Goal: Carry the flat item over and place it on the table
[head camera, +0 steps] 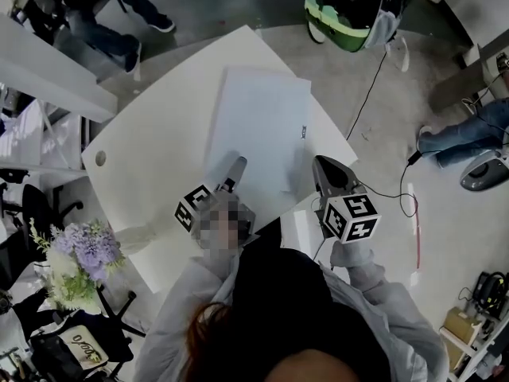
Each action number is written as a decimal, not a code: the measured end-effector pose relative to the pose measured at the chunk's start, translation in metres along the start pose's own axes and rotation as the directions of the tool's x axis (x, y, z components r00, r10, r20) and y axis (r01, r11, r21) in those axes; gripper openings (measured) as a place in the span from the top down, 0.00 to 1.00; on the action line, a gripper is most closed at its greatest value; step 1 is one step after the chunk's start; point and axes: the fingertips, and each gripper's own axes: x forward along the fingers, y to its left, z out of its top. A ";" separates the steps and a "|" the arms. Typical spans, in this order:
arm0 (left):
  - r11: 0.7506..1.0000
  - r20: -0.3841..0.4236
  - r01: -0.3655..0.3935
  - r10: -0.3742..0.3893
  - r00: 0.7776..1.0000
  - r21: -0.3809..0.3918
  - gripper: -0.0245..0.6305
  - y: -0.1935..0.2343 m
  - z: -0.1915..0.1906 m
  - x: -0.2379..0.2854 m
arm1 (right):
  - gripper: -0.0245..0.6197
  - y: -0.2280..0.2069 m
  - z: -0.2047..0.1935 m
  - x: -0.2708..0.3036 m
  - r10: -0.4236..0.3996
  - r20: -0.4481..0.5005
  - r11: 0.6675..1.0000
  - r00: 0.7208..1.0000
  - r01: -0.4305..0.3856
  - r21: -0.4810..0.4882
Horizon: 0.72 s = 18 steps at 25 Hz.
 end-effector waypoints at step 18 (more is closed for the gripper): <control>0.904 -0.181 0.286 -0.238 0.954 0.318 0.13 -0.040 -0.047 -0.074 | 0.95 0.055 -0.018 -0.065 -0.018 0.071 0.999 0.997 0.020 -0.028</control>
